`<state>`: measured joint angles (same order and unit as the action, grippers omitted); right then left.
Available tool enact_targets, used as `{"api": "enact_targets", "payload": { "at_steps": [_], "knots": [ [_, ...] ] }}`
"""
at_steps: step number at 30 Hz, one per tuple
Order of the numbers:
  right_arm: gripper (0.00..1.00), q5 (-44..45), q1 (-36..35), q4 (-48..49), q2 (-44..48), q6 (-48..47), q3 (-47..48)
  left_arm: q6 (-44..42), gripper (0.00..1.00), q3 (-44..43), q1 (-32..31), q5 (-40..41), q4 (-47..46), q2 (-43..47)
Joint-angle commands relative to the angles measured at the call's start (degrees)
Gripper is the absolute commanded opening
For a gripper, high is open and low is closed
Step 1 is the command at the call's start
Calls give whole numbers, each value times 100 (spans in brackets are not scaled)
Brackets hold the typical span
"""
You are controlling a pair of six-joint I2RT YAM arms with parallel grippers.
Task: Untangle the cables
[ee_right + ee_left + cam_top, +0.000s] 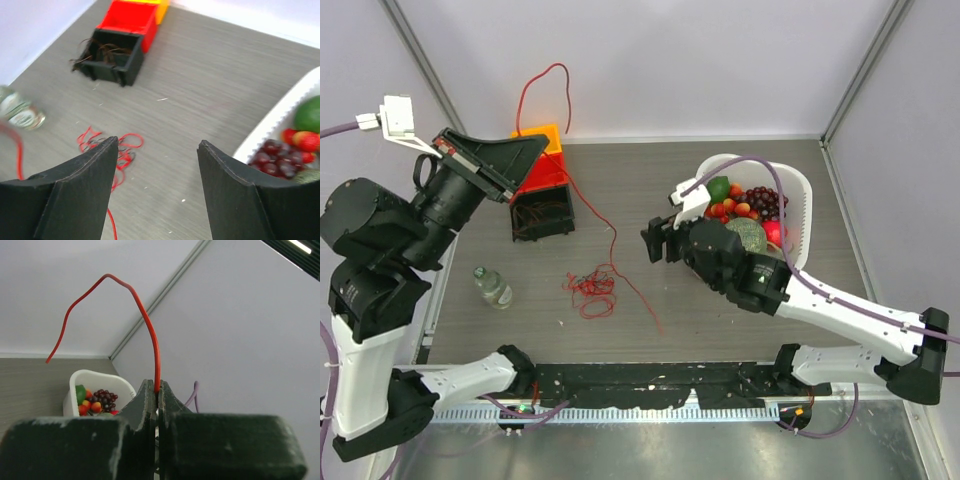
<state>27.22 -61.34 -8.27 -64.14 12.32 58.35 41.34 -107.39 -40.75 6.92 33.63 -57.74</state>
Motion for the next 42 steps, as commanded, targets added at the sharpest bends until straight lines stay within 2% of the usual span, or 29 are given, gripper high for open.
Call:
{"api": "enact_targets", "payload": {
  "at_steps": [1, 3, 4, 5, 6, 8, 9, 12, 17, 22, 26, 28, 30, 32, 33, 36, 38, 40, 42],
  "knots": [
    [70, 742, 481, -1159, -257, -143, 651, -30, 0, -19, 24, 231, -313, 306],
    [70, -3, 527, -793, -30, -46, 617, -21, 0, 43, 32, 231, -330, 359],
    [70, -920, 535, -607, 180, -28, 538, -21, 0, 69, 24, 231, -296, 368],
    [70, -1399, 527, -109, 261, 68, 476, -12, 0, 78, 32, 222, -243, 368],
    [71, -2492, 527, 122, 349, 130, 432, -3, 0, 70, 32, 214, -190, 351],
    [70, -3796, 509, 790, 227, 411, 536, 32, 0, 69, 32, 187, -102, 333],
    [70, -4047, 500, 1262, 139, 603, 581, 49, 0, 87, 32, 170, -85, 333],
    [70, -4768, 491, 1767, -360, 868, 975, 119, 0, 175, 32, 126, -76, 350],
    [70, -4946, 456, 2119, -942, 834, 1521, 225, 0, 210, 32, 29, -14, 351],
    [69, -5244, 430, 2847, -1074, 1123, 1487, 313, 0, 245, 32, -68, -5, 324],
    [62, -5456, 299, 3200, -1057, 1317, 1311, 330, 0, 315, 24, -41, -23, 307],
    [51, -5403, 298, 3296, -1031, 1387, 1223, 357, 0, 412, 32, -41, -84, 333],
    [32, -5429, 298, 3393, -1013, 1440, 1170, 392, 0, 543, 24, -41, -163, 368],
    [7, -5500, 298, 3350, -987, 1502, 1179, 357, 0, 667, 32, 20, -164, 386],
    [1, -5482, 298, 3324, -943, 1528, 1170, 287, 0, 719, 32, 116, -94, 403],
    [1, -5290, 307, 3236, -566, 1511, 934, 6, 0, 1052, 32, 555, 283, 491],
    [1, -5105, 298, 3183, -259, 1476, 811, 66, 0, 1578, 32, 749, 486, 640],
    [1, -4912, 298, 3069, -39, 1335, 714, 381, 0, 2325, 32, 444, 391, 772],
    [1, -4684, 298, 2990, 129, 1134, 626, 856, 0, 3255, 32, -397, -186, 851]
  ]
}}
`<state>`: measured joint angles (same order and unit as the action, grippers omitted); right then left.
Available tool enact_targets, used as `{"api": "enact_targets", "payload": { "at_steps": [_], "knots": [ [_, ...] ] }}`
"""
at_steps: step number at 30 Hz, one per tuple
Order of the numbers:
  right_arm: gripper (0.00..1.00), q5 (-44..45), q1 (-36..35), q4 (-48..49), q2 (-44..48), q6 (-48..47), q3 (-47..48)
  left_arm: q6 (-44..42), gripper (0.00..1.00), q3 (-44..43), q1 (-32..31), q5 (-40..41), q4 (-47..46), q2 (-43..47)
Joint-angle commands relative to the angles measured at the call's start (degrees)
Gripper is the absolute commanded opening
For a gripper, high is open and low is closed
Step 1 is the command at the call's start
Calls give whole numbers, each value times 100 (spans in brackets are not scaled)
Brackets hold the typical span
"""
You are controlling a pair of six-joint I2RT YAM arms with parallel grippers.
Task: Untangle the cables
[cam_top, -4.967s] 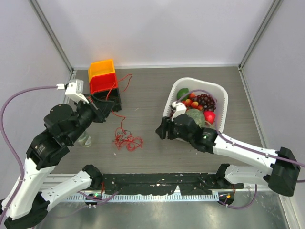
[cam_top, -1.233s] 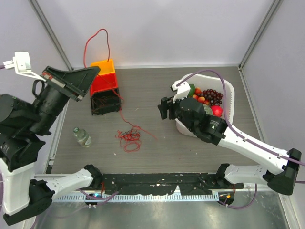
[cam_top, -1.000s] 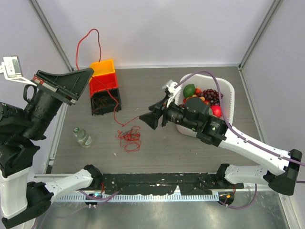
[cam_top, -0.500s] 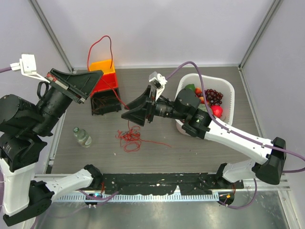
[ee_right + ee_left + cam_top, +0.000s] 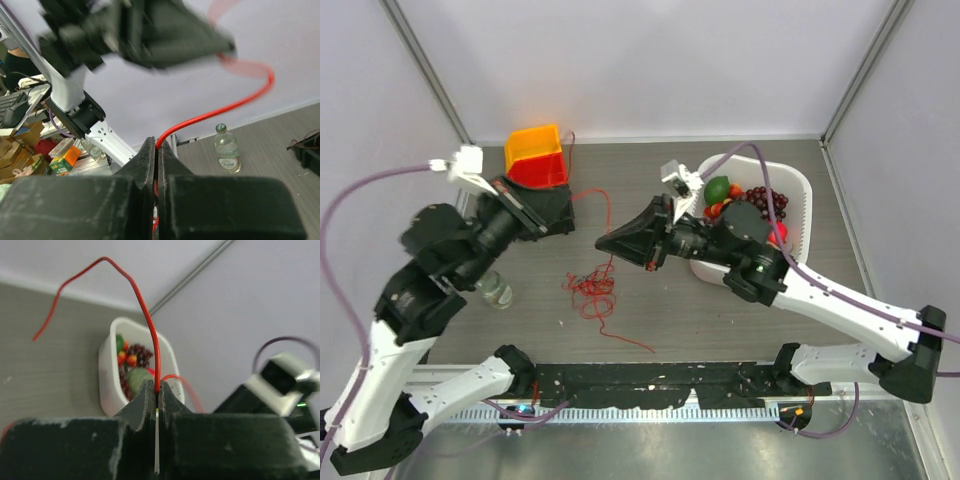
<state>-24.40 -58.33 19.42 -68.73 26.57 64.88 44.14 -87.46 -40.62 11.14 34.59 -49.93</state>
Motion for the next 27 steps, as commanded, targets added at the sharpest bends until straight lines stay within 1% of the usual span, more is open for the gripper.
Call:
{"api": "enact_targets", "payload": {
  "at_steps": [1, 3, 5, 9, 10, 12, 14, 16, 19, 22, 23, 24, 25, 26, 27],
  "knots": [
    [1, 559, -3, 185, 632, -397, -54, 839, 0, 1667, 19, -1406, -712, 63],
    [1, 893, -3, 106, 782, -573, -142, 1279, 0, 2301, 10, -2173, -1303, -16],
    [1, 1183, -3, -8, 905, -731, -186, 1395, 0, 2680, 10, -2641, -1551, -113],
    [1, 1429, -3, -324, 1002, -978, -108, 1247, 0, 2901, 19, -2784, -1675, -43],
    [1, 1464, -3, -377, 1011, -1030, -64, 1142, 4, 2875, 19, -2784, -1640, -17],
    [1, 1526, -3, -579, 1046, -1101, -11, 765, 23, 2849, 19, -2862, -1587, 88],
    [1, 1561, 5, -816, 1072, -1162, 59, 352, 48, 2840, 10, -2679, -1325, 342],
    [1, 1588, -3, -1106, 1081, -1206, 164, -96, 65, 2866, 19, -2363, -991, 684],
    [1, 1422, -3, -1528, 1116, -1242, 288, -572, 79, 2927, 19, -1617, -507, 1177],
    [1, 1368, -3, -1748, 1169, -1242, 358, -731, 84, 2910, 28, -888, -190, 1538],
    [1, 1377, -3, -1783, 1195, -1242, 402, -766, 85, 2910, 11, -816, -215, 1670],
    [1, 1368, -3, -1879, 1195, -1233, 428, -880, 86, 2954, 10, -902, -425, 1784],
    [1, 1351, -3, -1907, 1152, -1198, 507, -1090, 86, 3024, 19, -1294, -775, 1881],
    [1, 1324, -3, -2081, 1143, -1163, 543, -1318, 87, 3137, 10, -1951, -1326, 1978],
    [1, 1315, -3, -2091, 1116, -1067, 613, -1494, 96, 3278, 10, -2427, -1924, 2074]
  ]
}}
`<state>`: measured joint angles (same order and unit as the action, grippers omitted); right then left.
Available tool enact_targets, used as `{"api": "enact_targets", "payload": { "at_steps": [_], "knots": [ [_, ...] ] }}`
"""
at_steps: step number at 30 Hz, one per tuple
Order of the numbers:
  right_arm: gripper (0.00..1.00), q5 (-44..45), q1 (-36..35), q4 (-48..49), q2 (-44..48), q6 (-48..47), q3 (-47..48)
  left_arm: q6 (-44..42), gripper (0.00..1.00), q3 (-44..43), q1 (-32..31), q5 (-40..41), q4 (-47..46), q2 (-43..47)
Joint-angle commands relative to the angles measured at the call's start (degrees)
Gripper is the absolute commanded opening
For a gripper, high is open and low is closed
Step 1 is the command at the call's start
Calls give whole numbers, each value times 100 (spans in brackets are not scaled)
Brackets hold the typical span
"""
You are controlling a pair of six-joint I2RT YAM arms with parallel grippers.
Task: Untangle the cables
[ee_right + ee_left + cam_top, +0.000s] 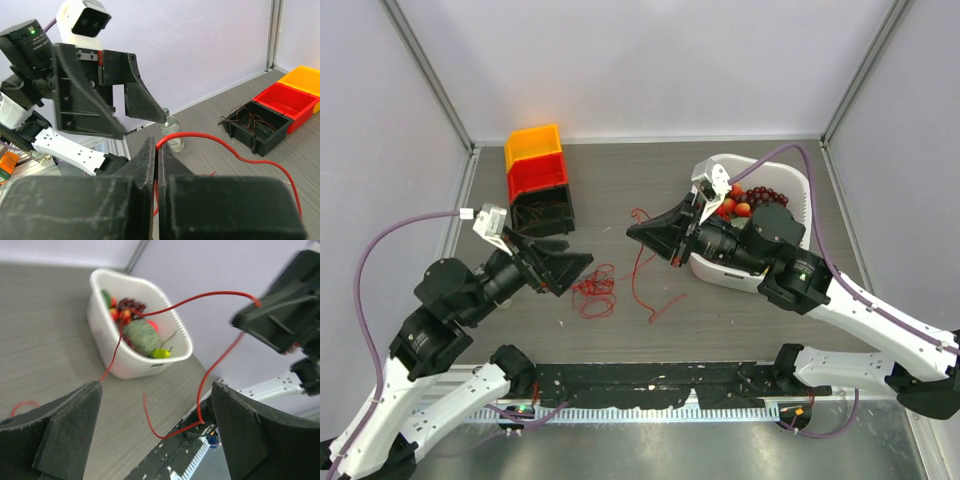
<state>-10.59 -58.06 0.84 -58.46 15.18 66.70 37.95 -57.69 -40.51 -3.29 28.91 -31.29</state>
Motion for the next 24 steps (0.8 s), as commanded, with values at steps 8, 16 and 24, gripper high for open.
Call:
{"api": "enact_targets", "payload": {
  "at_steps": [8, 16, 24],
  "knots": [
    [1, -347, -30, -331, -289, 775, 845, -2010, 100, -39, 8, -1999, -2609, -763],
    [1, -742, -21, 46, -430, 1101, 898, -2810, 100, -611, 0, -2851, -2829, -1494],
    [1, -690, -30, 232, -377, 1189, 880, -2381, 87, -612, 8, -3987, -2847, -1732]
  ]
}}
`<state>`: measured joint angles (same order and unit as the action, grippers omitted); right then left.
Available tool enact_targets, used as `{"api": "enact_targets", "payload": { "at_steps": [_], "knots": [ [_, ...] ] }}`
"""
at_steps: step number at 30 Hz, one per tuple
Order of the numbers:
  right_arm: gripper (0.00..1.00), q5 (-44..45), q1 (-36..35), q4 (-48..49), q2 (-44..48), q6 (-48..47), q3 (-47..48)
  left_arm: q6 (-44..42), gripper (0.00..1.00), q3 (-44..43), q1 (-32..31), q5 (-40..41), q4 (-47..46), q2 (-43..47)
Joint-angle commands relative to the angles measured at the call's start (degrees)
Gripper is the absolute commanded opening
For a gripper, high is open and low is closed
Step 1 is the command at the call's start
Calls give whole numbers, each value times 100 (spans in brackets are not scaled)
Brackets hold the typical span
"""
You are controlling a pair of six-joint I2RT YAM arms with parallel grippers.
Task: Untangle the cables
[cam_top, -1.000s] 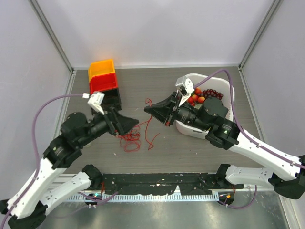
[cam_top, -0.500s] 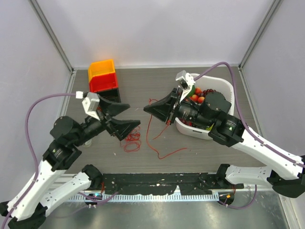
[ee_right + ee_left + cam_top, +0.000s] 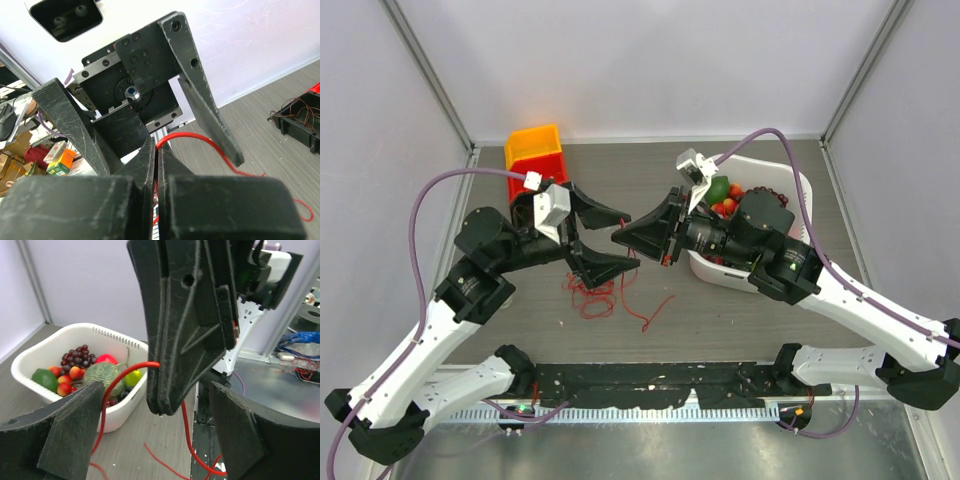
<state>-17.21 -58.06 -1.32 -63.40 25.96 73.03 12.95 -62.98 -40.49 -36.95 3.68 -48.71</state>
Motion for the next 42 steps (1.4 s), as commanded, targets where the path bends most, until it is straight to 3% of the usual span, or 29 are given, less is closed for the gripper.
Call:
{"api": "enact_targets", "payload": {
  "at_steps": [1, 7, 10, 13, 15, 18, 19, 21, 25, 29, 36, 42],
  "knots": [
    [1, -10, -30, 466, 126, 120, 229, 146, 84, -39, -3, -525, -316, 19],
    [1, -19, -30, 835, 117, 252, 176, 480, 62, 5, 6, 56, -333, -252],
    [1, -28, -30, 941, 64, 287, 185, 621, 47, -91, 6, 21, -333, -560],
    [1, 42, -30, 941, 73, 252, 150, 647, 14, -241, 6, 3, -281, -692],
    [1, 278, -21, 697, 99, 95, 132, 639, 0, -215, 6, 126, -210, -632],
    [9, 1121, -21, 168, 152, -239, 150, 752, 0, 39, 6, 538, -263, -386],
    [23, 1550, -12, -259, 213, -353, 132, 788, 0, 110, 6, 748, -254, -289],
    [40, 1982, 14, -534, 371, -546, -26, 928, 0, 190, 6, 1406, -10, -140],
    [64, 2354, 207, -1123, 818, -767, -412, 1271, 0, 14, 6, 2533, 878, 2],
    [71, 1548, 304, -1300, 1119, -1057, -878, 1438, 0, -389, 6, 3096, 1695, -86],
    [75, -526, 313, -757, 181, -1374, -686, 1543, 0, -671, 6, 2658, 1891, -200],
    [74, -889, 313, 97, -366, -1462, -826, 1816, 0, -961, 6, 1991, 1803, -358]
  ]
}}
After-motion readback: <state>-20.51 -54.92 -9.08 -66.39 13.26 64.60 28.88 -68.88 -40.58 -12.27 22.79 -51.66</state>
